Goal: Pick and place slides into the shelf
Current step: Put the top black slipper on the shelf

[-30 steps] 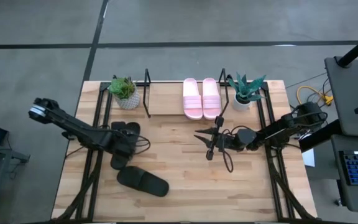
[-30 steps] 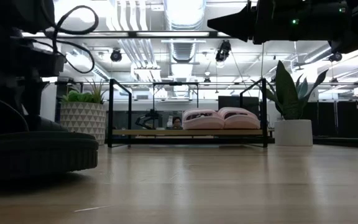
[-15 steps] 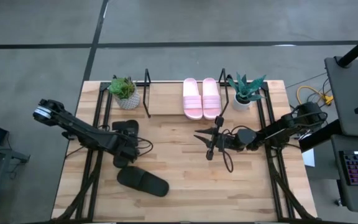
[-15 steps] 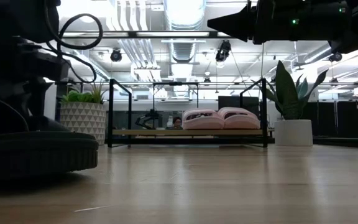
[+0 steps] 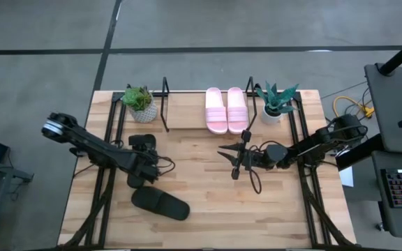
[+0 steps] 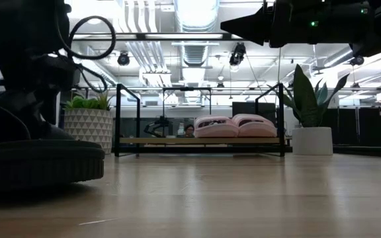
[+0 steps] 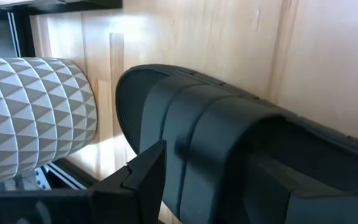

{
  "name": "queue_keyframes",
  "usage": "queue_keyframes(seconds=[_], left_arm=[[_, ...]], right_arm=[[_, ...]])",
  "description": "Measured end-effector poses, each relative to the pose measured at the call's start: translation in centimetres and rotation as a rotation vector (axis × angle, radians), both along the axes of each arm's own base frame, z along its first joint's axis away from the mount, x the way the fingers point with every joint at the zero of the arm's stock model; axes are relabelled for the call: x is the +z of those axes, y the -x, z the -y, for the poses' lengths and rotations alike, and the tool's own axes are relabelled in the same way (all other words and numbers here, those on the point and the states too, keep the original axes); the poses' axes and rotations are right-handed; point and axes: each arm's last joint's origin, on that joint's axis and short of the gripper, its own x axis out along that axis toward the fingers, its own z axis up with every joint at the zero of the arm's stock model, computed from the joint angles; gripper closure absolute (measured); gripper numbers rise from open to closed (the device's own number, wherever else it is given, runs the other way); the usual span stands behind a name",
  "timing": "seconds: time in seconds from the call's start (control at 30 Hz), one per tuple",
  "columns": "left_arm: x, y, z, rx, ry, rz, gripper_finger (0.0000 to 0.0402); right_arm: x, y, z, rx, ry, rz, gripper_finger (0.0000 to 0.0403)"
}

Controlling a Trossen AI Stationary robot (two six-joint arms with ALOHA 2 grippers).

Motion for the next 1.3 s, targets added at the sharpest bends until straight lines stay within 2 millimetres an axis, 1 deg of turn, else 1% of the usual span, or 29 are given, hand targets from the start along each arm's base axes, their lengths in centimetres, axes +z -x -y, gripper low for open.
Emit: queue_keyframes(seconds=[0.3,0.4,0.5,0.67,0.73,0.83,0.93,1.1,1.3], left_arm=[[-1.7,-0.6,0.1,0.007,-0.052,-0.087,0.0237],[-2.1,-0.8,0.1,0.015,-0.079,-0.115,0.0248],[-2.5,-0.8,0.1,0.014,-0.092,-0.137,0.0286],[-2.7,-0.9,0.1,0.015,-0.100,-0.146,0.0382],[-2.5,-0.8,0.1,0.017,-0.090,-0.136,0.0392],[-1.8,-0.7,0.1,0.020,-0.063,-0.105,0.0394],[-0.6,-0.8,0.1,0.020,-0.028,-0.047,0.0398],[2.3,-0.9,0.2,0.000,0.026,0.087,0.0400],[5.9,-1.3,0.1,-0.015,0.000,0.300,0.0400]], right_arm=[[0.0,0.0,0.0,-0.001,0.009,-0.002,0.0335],[0.0,0.0,0.0,-0.001,0.009,-0.002,0.0332],[0.0,0.0,0.0,-0.001,0.009,-0.002,0.0327],[0.0,0.0,0.0,-0.001,0.009,-0.002,0.0323],[0.0,0.0,0.0,-0.001,0.009,-0.002,0.0325],[0.0,0.0,0.0,-0.001,0.009,-0.002,0.0330],[0.0,0.0,0.0,-0.001,0.009,-0.002,0.0334],[0.0,0.0,0.0,-0.001,0.009,-0.002,0.0332],[0.0,0.0,0.0,-0.001,0.009,-0.002,0.0324]])
